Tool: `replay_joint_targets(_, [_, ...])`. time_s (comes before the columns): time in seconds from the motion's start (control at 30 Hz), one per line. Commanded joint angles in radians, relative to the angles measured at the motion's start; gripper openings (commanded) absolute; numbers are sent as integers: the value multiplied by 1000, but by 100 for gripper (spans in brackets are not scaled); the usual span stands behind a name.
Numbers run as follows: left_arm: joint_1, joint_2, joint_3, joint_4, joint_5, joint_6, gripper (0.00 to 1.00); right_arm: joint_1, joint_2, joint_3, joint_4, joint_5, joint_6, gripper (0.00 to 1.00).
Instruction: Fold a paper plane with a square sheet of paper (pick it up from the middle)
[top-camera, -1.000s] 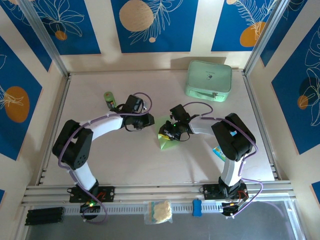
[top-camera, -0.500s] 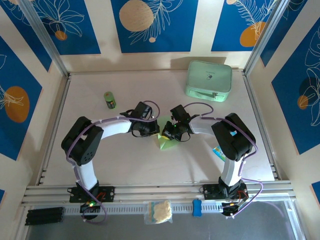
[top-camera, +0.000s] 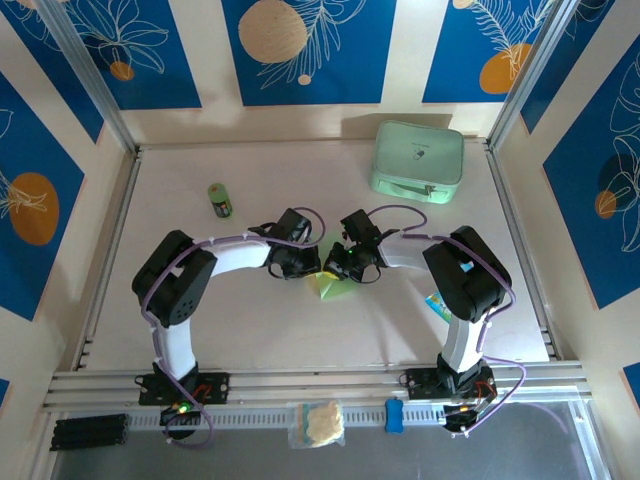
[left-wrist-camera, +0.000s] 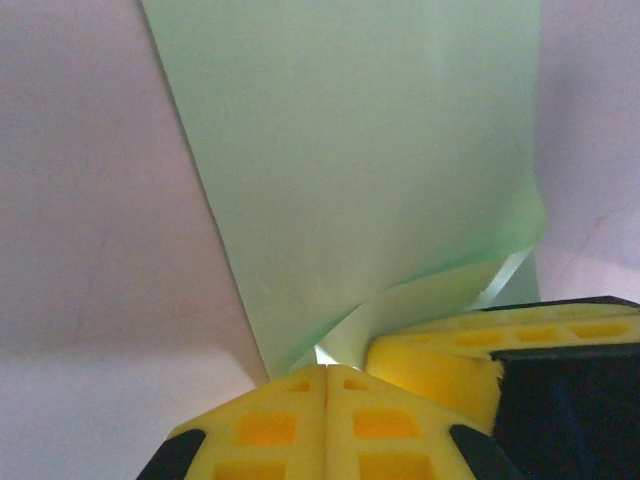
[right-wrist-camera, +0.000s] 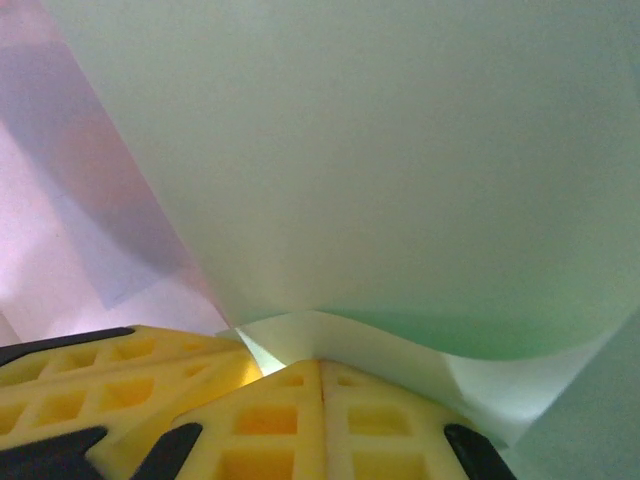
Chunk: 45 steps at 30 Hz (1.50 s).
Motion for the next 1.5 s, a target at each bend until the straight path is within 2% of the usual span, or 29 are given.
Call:
replay_joint_targets(0.0, [-11, 31, 24, -36, -36, 2, 3, -2, 24, -33, -52, 2, 3, 2])
replay_joint_targets(0.27, [-13, 47, 36, -94, -82, 39, 2, -13, -22, -43, 1, -42, -25, 3])
replay_joint_targets(0.47, [-13, 61, 57, -142, -101, 91, 0, -34, -97, -48, 15, -30, -121, 4])
replay_joint_targets(0.73, [-12, 75, 86, -170, -117, 133, 0, -53, -83, -66, 25, -58, -206, 4])
replay_joint_targets(1.1, [-12, 81, 104, -172, -116, 163, 0, -47, -8, -64, 55, -87, -184, 4])
replay_joint_targets(1.37, [-11, 42, 129, -184, -105, 180, 0, -44, 23, -99, 54, -26, -124, 3])
replay_joint_targets(1.47, [-12, -14, 112, -166, -77, 153, 5, -37, 32, -113, 41, 8, -103, 3])
